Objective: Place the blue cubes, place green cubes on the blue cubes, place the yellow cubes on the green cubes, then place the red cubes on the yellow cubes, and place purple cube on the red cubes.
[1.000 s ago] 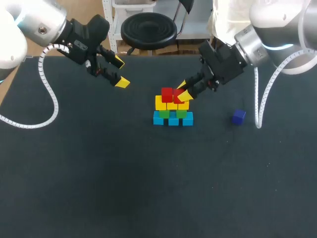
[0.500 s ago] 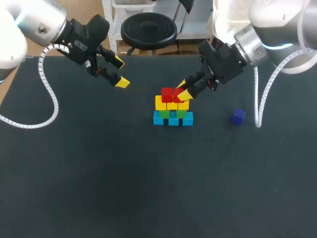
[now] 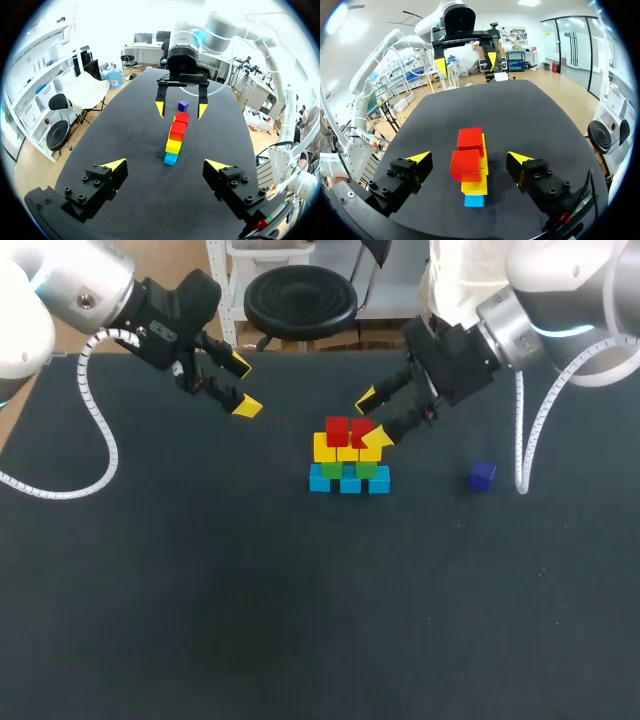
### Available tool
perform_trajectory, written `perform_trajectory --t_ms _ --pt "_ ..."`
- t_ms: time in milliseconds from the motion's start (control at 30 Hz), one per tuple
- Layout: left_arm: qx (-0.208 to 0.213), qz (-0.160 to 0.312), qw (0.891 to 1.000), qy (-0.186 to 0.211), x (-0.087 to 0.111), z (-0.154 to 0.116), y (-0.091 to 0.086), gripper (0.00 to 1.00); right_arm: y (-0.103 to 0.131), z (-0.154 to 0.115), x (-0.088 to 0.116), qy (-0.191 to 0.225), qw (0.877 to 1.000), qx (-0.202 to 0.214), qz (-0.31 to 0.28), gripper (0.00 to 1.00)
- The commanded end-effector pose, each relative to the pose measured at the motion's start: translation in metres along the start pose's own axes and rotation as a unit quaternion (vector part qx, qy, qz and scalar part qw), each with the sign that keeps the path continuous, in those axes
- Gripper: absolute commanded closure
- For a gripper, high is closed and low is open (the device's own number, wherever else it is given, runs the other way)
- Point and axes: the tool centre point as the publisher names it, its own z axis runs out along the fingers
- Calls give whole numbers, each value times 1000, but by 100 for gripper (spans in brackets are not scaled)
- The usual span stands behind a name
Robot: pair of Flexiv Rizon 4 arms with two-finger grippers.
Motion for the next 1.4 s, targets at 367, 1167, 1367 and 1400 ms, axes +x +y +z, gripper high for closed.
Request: perform_trajectory --t_ms 367,1167,1367,1400 --pt "0 2 1000 -3 1 0 0 0 30 -31 8 -4 999 53 9 74" --pt "0 2 1000 -3 1 0 0 0 28 -20 15 -6 999 37 18 100" --pt "0 2 1000 -3 1 0 0 0 28 -17 15 -8 999 35 18 100" --pt "0 2 1000 -3 1 0 0 0 28 -17 15 -8 999 35 18 100"
